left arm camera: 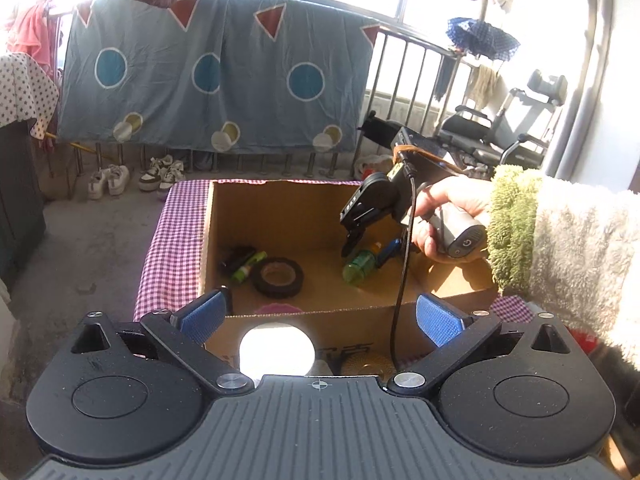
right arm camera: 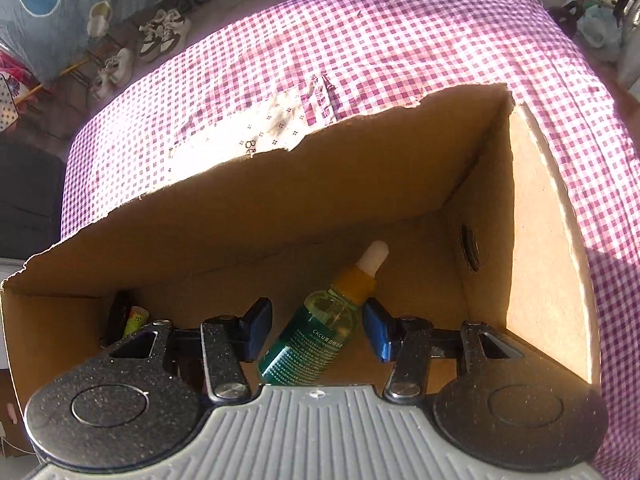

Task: Organize rigid objects
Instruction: 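Raise the open right tool out of the box, then move the right tool down to the gold-lidded brown jar, then close the right tool around the gold-lidded jar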

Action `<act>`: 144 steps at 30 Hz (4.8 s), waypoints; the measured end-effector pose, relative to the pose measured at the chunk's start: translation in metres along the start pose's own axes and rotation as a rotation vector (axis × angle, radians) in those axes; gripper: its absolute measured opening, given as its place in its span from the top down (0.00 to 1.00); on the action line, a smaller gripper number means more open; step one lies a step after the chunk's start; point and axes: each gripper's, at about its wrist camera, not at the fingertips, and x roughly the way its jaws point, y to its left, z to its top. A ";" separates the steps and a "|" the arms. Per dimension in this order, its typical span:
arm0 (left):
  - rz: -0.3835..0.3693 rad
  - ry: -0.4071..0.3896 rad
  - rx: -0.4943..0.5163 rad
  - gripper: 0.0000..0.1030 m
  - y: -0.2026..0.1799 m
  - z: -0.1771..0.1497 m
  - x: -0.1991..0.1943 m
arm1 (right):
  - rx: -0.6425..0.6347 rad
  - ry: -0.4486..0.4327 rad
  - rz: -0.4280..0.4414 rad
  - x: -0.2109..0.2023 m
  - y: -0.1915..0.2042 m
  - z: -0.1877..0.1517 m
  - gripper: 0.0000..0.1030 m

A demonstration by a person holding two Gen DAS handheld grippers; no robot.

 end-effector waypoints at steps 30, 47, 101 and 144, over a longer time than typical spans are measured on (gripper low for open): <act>-0.014 0.007 -0.020 0.01 0.005 -0.006 -0.007 | -0.378 -0.383 0.029 -0.052 0.058 -0.056 0.79; -0.009 0.014 -0.013 0.01 0.007 -0.013 -0.017 | -0.471 -0.466 0.177 -0.137 0.031 -0.106 0.55; -0.276 0.274 0.315 0.02 -0.114 -0.088 0.093 | -0.118 -0.242 0.573 -0.060 -0.160 -0.227 0.52; -0.188 0.229 0.319 0.00 -0.097 -0.121 0.099 | -0.048 -0.389 0.682 -0.057 -0.198 -0.259 0.00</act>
